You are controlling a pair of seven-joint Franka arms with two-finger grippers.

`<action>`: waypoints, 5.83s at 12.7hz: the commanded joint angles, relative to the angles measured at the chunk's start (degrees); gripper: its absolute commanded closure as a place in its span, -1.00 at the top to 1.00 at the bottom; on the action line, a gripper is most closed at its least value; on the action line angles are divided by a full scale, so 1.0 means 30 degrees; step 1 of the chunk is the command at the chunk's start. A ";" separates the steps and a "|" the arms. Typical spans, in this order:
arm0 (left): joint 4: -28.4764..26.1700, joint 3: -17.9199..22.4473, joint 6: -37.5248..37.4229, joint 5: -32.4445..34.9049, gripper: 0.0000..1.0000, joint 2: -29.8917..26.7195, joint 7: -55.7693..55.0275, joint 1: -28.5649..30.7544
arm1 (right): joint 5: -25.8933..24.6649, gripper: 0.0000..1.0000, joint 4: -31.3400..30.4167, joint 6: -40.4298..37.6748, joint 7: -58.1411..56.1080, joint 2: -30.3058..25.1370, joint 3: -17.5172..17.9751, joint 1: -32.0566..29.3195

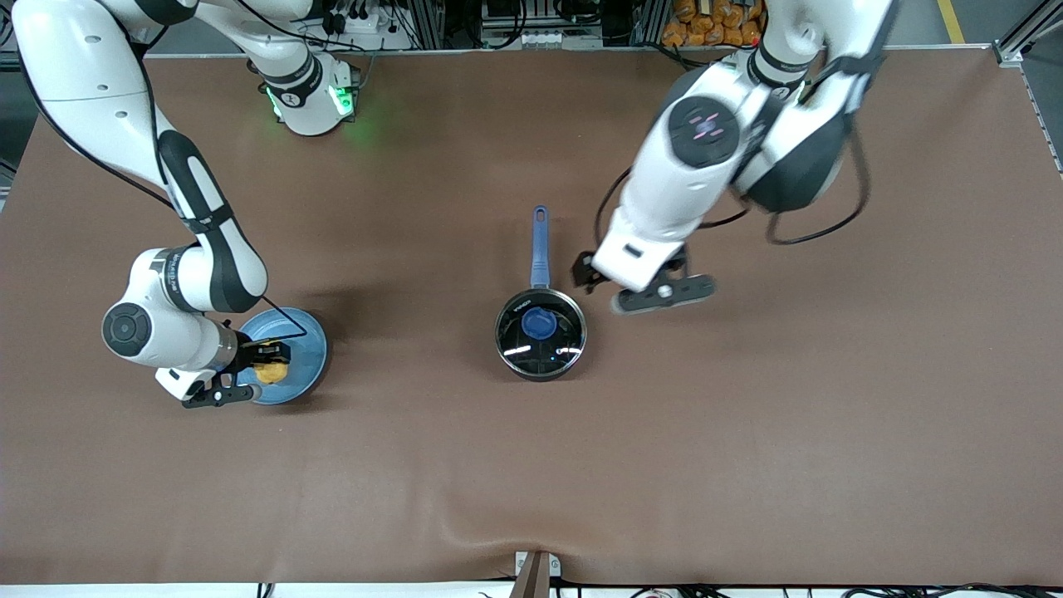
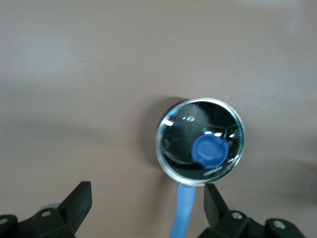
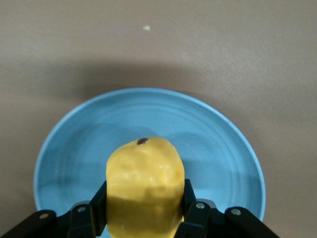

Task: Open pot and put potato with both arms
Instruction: 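Grasp the lid knob with the left gripper while the right gripper lifts potato, then lift the lid off the pot while the right gripper carries potato over, then lower the potato into the pot and open the right gripper, then set the lid on the table with the left gripper and release it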

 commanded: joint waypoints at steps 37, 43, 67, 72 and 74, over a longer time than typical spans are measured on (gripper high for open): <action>-0.3496 0.1027 0.3647 -0.0275 -1.00 -0.2150 0.0122 0.0589 | -0.1789 -0.85 0.3775 0.1080 1.8337 -0.0502 0.6685 0.7099; -1.1902 0.1027 0.8181 -0.0656 -1.00 -0.5813 0.5452 0.3314 | -0.4700 -0.90 0.7469 0.2343 1.9075 0.3282 0.3142 1.1438; -1.4582 0.1086 1.6129 -0.2505 0.72 -0.0546 1.5570 0.7713 | -0.5697 1.00 0.8119 -0.2217 1.8608 0.1068 0.2696 1.1855; -1.4611 0.1086 1.4470 -0.2505 1.00 -0.2764 1.5307 0.7508 | -0.4672 1.00 0.8118 -0.8720 1.4434 -0.3065 0.2696 0.8697; -1.4552 0.1115 1.1428 -0.2359 1.00 -0.4928 1.5335 0.7682 | -0.4062 1.00 0.8089 -0.9723 1.2957 -0.4238 0.2725 0.6913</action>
